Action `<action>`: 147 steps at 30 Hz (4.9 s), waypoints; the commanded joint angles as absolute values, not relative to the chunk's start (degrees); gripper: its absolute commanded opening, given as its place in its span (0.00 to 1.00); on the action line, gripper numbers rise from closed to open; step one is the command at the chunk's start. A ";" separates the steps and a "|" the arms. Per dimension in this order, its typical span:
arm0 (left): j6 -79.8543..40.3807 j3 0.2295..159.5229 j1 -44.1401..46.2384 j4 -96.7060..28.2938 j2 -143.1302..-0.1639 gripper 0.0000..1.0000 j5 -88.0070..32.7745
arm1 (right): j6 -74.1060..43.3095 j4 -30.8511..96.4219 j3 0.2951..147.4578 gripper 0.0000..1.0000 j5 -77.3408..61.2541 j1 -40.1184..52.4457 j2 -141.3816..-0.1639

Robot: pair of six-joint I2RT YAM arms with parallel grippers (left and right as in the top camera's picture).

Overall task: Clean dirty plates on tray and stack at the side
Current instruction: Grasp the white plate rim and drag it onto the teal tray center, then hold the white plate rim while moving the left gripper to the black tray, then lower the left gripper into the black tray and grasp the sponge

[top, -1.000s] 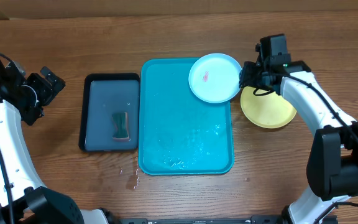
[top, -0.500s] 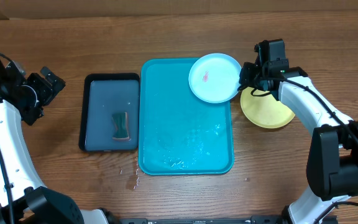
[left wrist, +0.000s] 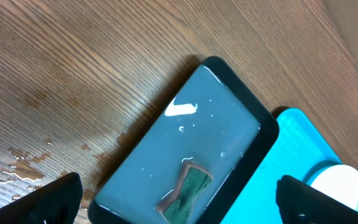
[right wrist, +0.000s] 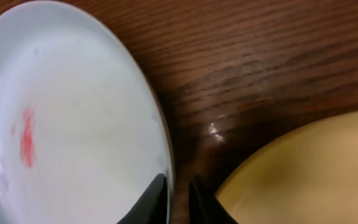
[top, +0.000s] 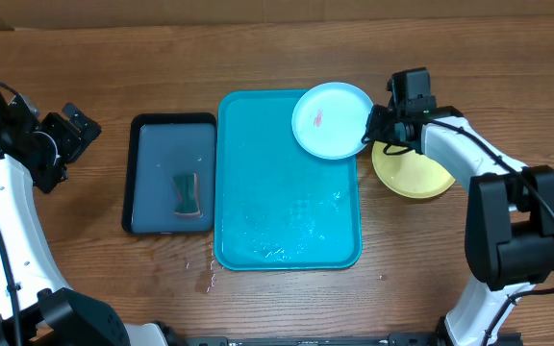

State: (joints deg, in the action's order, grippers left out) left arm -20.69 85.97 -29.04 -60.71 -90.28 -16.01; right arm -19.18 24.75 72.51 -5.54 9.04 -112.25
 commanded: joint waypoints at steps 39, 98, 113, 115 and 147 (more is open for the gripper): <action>-21.02 86.76 -29.23 -60.80 -90.13 1.00 -15.92 | -33.01 31.48 72.34 0.15 -0.12 26.96 -111.98; -21.04 86.76 -29.23 -67.18 -90.15 1.00 -16.27 | -22.46 38.04 74.76 0.20 -1.74 26.94 -111.22; -2.74 85.06 -10.94 -76.03 -90.67 0.72 -9.41 | -22.44 37.87 74.76 0.07 -1.56 26.94 -111.22; -2.92 83.74 -8.27 -74.65 -90.67 0.70 -7.07 | -22.44 37.89 74.74 0.08 -1.56 26.94 -111.22; -3.92 67.59 -2.96 -54.17 -105.38 0.42 -8.78 | -22.46 37.82 74.74 0.13 -1.56 26.94 -111.22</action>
